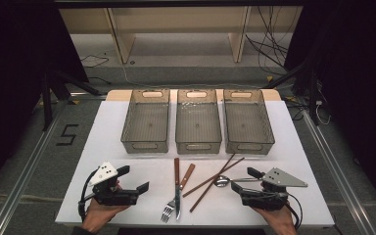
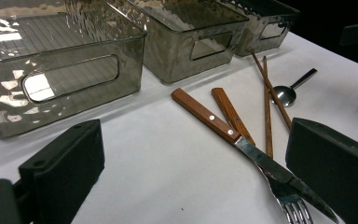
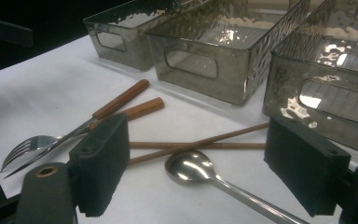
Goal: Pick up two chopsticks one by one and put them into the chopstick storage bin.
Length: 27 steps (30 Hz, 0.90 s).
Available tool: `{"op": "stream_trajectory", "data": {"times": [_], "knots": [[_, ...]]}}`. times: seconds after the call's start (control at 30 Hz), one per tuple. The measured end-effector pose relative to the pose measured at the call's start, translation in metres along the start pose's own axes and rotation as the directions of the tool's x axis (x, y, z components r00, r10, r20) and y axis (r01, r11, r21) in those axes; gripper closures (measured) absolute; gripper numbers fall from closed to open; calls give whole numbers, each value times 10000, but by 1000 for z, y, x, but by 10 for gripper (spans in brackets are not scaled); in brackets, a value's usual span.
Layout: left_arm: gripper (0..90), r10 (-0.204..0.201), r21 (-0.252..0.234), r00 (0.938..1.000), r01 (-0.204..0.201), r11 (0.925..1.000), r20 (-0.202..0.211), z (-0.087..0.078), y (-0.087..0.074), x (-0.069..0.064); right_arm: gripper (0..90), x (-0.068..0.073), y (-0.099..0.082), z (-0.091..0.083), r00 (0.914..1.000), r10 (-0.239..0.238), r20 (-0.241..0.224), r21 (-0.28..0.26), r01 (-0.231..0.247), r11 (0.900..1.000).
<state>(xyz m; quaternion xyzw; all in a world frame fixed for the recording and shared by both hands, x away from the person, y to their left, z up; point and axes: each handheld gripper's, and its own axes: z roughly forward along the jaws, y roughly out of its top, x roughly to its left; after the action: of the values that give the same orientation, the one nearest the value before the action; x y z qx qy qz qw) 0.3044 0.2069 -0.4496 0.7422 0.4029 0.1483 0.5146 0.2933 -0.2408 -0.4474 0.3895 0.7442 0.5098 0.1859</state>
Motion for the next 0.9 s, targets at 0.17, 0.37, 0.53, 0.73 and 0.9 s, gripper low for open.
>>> {"op": "stream_trajectory", "data": {"times": [0.17, 0.37, 0.53, 0.73, 0.9], "knots": [[42, 15, 88, 10000, -15, 10000, -74, 2, 0, -1, 229, 0, 0, -1, 10000, -12, 29, 3, 12, 10000], [44, 105, 336, 9999, -103, 9994, -58, 5, 3, -5, 230, -1, 1, -2, 10000, 27, 96, 4, -27, 10000], [46, 73, 412, 10000, -72, 9991, -12, 7, 4, -5, 231, -2, 3, -3, 9999, -64, 103, 78, 63, 9999], [48, -47, 376, 10000, 46, 9993, 26, 6, 5, -5, 234, -2, 6, -3, 9990, -449, 39, 352, 447, 9984], [48, -25, 422, 9999, 20, 9991, 100, 8, 5, -8, 236, 1, 9, -2, 9978, -664, -71, 427, 667, 9969]]}}
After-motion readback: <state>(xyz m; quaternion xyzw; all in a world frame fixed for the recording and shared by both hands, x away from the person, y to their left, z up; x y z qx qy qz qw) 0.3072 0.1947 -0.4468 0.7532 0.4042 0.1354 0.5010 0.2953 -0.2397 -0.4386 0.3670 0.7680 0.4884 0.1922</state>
